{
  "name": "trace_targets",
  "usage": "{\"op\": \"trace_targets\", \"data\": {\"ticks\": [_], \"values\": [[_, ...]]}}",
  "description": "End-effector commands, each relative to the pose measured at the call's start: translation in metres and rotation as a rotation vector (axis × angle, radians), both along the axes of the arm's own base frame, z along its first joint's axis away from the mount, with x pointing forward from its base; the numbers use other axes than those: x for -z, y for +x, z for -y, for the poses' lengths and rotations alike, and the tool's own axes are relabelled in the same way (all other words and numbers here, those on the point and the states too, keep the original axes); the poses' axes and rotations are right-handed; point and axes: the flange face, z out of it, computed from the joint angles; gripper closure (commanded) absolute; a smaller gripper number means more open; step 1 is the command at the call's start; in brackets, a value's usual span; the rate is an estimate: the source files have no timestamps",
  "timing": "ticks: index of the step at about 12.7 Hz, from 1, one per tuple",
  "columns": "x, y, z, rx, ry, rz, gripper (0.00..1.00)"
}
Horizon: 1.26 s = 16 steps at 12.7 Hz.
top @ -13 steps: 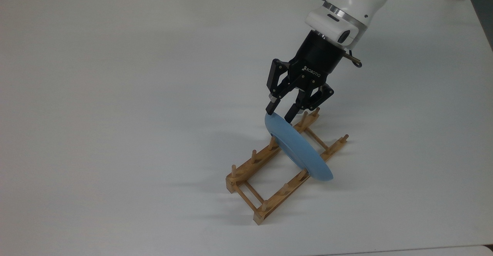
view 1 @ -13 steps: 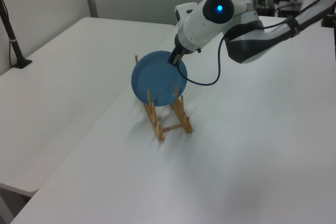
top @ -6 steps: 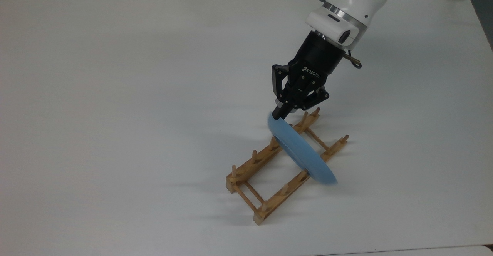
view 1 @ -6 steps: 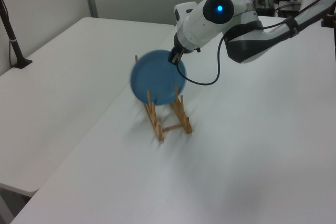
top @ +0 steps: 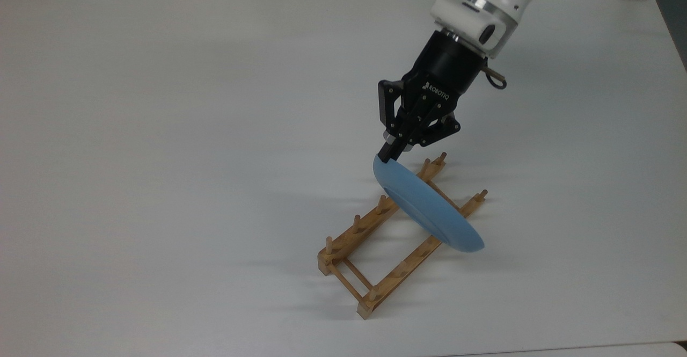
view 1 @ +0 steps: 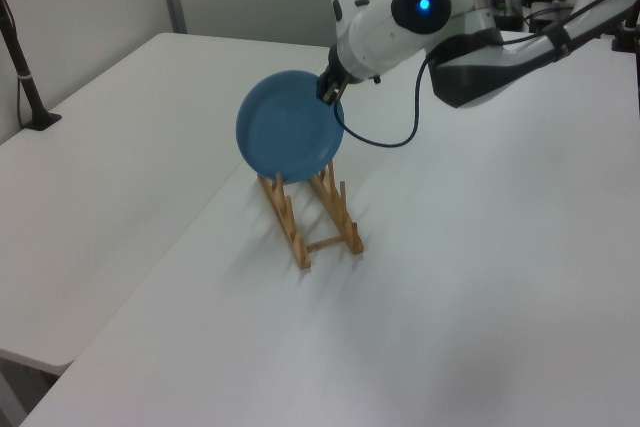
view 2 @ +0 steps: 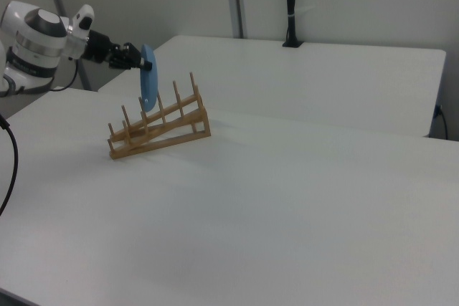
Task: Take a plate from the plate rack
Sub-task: 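Lift the blue plate up out of the wooden rack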
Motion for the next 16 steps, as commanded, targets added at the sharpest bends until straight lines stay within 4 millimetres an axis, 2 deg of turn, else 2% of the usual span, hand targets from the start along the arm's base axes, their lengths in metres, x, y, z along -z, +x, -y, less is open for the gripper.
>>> {"op": "trace_targets", "data": {"ticks": [1, 2, 5, 8, 11, 13, 16], "values": [[-0.037, -0.009, 0.015, 0.007, 0.017, 0.057, 1.0], [-0.046, -0.009, 0.022, 0.02, 0.031, 0.067, 1.0], [-0.055, -0.006, 0.047, 0.082, 0.14, 0.034, 1.0], [-0.066, -0.007, 0.068, 0.094, 0.266, -0.066, 1.0], [-0.085, -0.01, 0.104, 0.058, 0.427, -0.187, 1.0], [-0.087, -0.01, 0.132, 0.035, 0.488, -0.25, 1.0], [-0.067, -0.017, 0.177, -0.049, 0.504, -0.442, 1.0]]}}
